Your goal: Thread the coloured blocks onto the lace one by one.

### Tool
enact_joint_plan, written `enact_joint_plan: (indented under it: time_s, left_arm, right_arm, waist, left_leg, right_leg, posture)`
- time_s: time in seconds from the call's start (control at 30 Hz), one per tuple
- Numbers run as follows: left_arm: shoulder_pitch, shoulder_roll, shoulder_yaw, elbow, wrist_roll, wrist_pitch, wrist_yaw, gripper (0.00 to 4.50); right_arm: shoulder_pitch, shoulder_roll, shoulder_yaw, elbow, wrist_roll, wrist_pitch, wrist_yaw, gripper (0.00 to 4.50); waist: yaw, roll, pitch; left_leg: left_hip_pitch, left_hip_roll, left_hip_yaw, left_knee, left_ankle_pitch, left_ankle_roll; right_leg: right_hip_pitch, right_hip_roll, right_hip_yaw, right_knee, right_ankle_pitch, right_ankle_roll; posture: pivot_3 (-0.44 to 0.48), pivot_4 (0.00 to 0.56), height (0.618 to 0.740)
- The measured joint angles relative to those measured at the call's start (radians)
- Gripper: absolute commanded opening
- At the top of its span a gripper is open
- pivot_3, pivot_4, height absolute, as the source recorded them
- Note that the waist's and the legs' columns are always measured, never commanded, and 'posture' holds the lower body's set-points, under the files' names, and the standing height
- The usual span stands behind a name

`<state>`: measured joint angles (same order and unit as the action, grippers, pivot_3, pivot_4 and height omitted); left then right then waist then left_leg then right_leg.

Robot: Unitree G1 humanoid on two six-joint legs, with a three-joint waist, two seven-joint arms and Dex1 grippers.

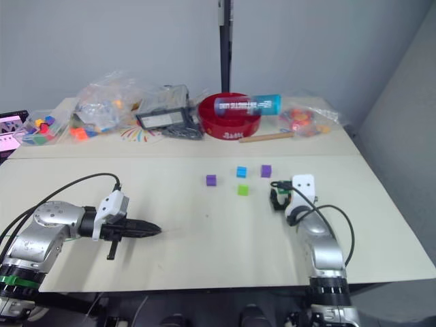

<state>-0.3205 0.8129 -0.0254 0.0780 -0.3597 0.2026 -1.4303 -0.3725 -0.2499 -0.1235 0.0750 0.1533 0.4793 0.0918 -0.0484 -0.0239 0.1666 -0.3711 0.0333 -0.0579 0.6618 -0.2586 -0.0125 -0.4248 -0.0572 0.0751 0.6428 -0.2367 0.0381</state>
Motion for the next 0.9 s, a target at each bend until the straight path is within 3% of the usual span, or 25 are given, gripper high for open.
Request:
enact_joint_plan:
  time_s: [0.1, 0.2, 0.43, 0.63, 0.9]
  left_arm:
    - [0.000, 0.000, 0.001, -0.001, 0.000, 0.005, 0.002, 0.02]
    - [0.000, 0.000, 0.002, -0.002, -0.005, 0.019, 0.003, 0.00]
    - [0.000, 0.000, 0.003, -0.004, -0.018, 0.022, 0.004, 0.00]
    - [-0.003, 0.004, 0.004, 0.000, -0.018, 0.021, 0.005, 0.00]
    - [-0.026, 0.002, 0.003, 0.026, -0.017, 0.016, 0.003, 0.00]
  right_arm:
    - [-0.034, 0.011, -0.001, 0.057, -0.016, -0.017, -0.026, 4.50]
    - [-0.053, 0.013, -0.007, 0.097, -0.020, -0.048, -0.031, 3.66]
    - [-0.051, 0.029, -0.010, 0.113, -0.012, -0.087, -0.011, 1.23]
    - [0.054, 0.065, -0.008, -0.058, -0.001, -0.036, -0.014, 1.18]
    - [0.281, 0.136, 0.094, -0.557, 0.040, 0.152, -0.036, 1.18]
  waist:
    - [-0.001, 0.000, 0.000]
    - [-0.002, 0.000, 0.000]
    - [-0.002, 0.000, 0.000]
    - [0.000, 0.000, 0.000]
    - [0.001, 0.000, 0.000]
  left_leg:
    - [0.000, 0.000, 0.000, 0.000, 0.000, 0.000]
    - [0.000, 0.000, 0.000, 0.000, 0.000, 0.000]
    - [0.000, 0.000, 0.000, 0.000, 0.000, 0.000]
    - [0.000, 0.000, -0.001, -0.001, 0.000, 0.000]
    - [0.000, 0.000, -0.001, -0.001, 0.000, 0.000]
  right_leg:
    - [0.000, 0.000, 0.000, 0.000, 0.000, 0.000]
    - [0.000, 0.000, 0.000, 0.000, 0.000, 0.000]
    - [0.000, 0.000, 0.000, 0.000, 0.000, 0.000]
    - [-0.001, 0.000, 0.000, 0.001, 0.000, 0.000]
    - [-0.001, 0.000, -0.001, 0.001, -0.001, 0.000]
  posture:
    - [0.000, 0.150, 0.731]
    - [0.000, 0.150, 0.731]
    - [0.000, 0.150, 0.731]
    - [0.000, 0.150, 0.731]
    - [0.000, 0.150, 0.731]
